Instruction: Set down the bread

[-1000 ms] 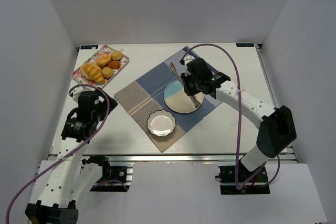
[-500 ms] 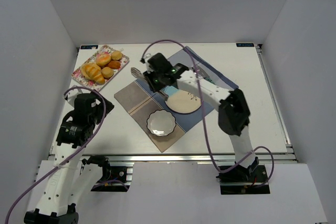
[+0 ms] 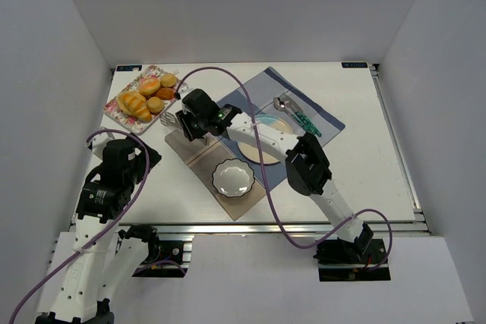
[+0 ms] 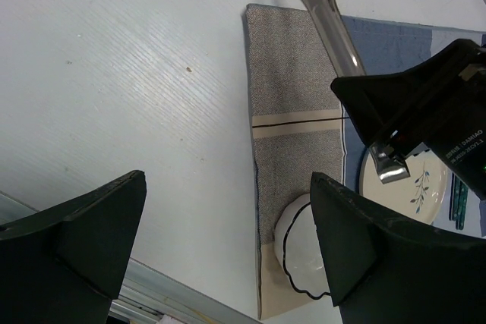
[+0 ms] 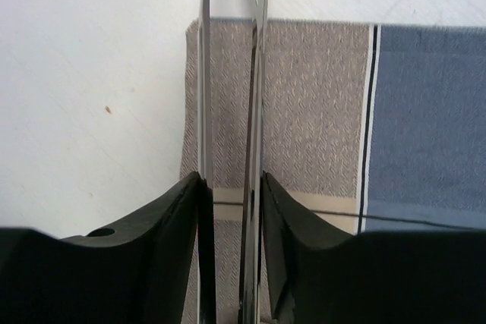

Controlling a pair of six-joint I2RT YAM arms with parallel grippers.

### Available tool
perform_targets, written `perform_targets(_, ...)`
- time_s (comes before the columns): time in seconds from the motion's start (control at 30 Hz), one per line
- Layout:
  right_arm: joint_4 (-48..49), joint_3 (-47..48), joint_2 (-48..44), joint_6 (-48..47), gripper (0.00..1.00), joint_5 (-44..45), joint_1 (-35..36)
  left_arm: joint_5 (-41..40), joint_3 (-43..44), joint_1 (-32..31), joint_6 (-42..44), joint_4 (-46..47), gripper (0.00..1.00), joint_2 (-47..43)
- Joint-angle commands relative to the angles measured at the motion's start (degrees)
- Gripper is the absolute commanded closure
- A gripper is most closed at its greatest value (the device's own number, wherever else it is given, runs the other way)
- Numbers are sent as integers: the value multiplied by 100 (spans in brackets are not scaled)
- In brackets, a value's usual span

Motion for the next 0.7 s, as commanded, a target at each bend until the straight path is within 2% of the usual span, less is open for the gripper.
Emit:
perform_targets(0.0, 966, -4, -182, 142, 58, 262, 33, -23, 101, -9, 11, -82, 2, -59)
perform_targets(0.13, 1820, -182, -183, -96, 55, 421, 156, 4, 66, 0, 19, -38, 2, -94)
perform_targets(0.3, 1944, 644, 528, -245, 50, 473, 270, 4, 92, 0, 64, -20, 2, -94)
perform_targets(0.67, 2331, 847, 995, -210, 44, 456, 332, 4, 57, -9, 116, -29, 2, -120)
